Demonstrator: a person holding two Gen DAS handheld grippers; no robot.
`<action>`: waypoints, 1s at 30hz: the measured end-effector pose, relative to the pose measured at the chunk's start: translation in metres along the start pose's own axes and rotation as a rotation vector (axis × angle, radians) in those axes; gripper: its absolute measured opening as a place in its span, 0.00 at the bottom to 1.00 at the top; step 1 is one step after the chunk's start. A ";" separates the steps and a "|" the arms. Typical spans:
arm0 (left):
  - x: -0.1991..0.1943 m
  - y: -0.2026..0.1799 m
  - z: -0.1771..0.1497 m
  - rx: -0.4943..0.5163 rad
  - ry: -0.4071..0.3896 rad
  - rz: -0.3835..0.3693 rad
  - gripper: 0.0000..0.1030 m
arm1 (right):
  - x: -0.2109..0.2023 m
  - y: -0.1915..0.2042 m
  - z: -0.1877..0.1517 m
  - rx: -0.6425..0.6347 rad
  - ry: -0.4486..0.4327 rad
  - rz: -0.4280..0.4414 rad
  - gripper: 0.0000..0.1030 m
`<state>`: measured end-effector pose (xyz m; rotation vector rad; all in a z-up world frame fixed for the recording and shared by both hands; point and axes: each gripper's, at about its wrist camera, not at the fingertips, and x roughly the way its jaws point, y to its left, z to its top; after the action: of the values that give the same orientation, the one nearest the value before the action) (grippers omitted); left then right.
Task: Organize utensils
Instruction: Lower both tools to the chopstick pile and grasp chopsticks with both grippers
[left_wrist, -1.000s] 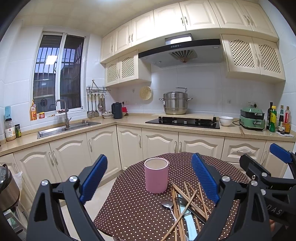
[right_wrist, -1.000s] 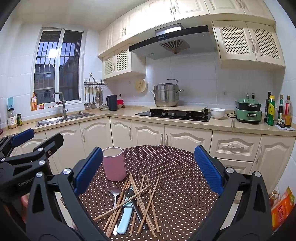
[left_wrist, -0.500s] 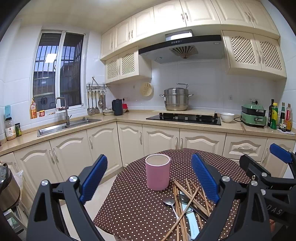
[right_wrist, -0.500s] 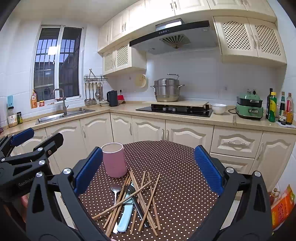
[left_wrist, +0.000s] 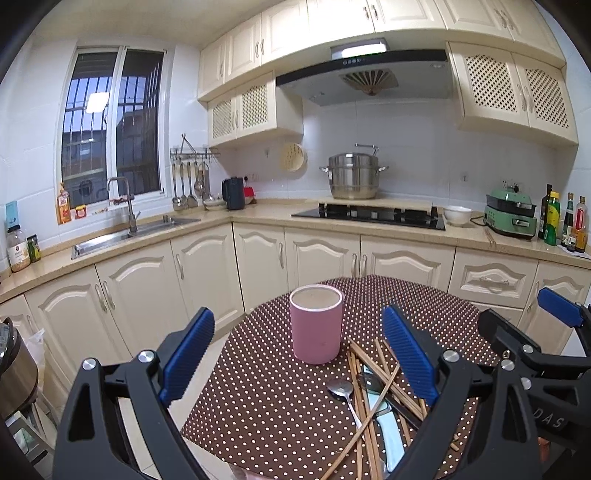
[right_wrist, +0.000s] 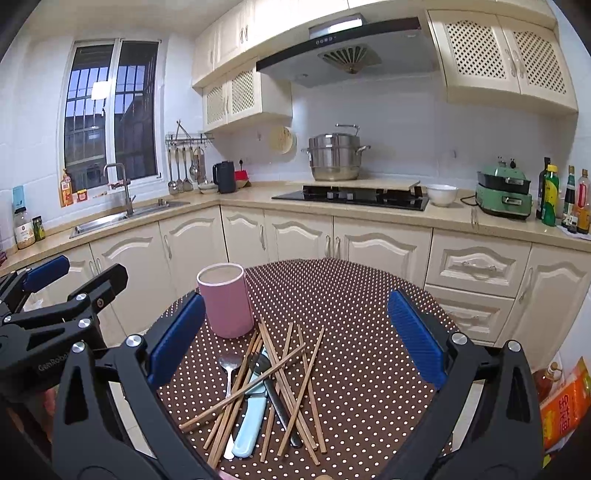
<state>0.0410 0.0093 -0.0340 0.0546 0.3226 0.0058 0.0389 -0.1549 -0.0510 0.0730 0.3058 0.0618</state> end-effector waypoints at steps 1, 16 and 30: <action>0.004 0.000 -0.001 0.002 0.013 -0.003 0.88 | 0.005 -0.001 -0.001 0.001 0.021 0.005 0.94; 0.100 -0.028 -0.056 0.201 0.407 -0.233 0.78 | 0.076 -0.042 -0.046 0.044 0.325 -0.050 0.94; 0.152 -0.074 -0.095 0.291 0.585 -0.384 0.33 | 0.096 -0.065 -0.073 0.084 0.408 -0.048 0.94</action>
<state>0.1549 -0.0575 -0.1762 0.2812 0.9138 -0.4130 0.1110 -0.2079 -0.1537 0.1365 0.7177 0.0160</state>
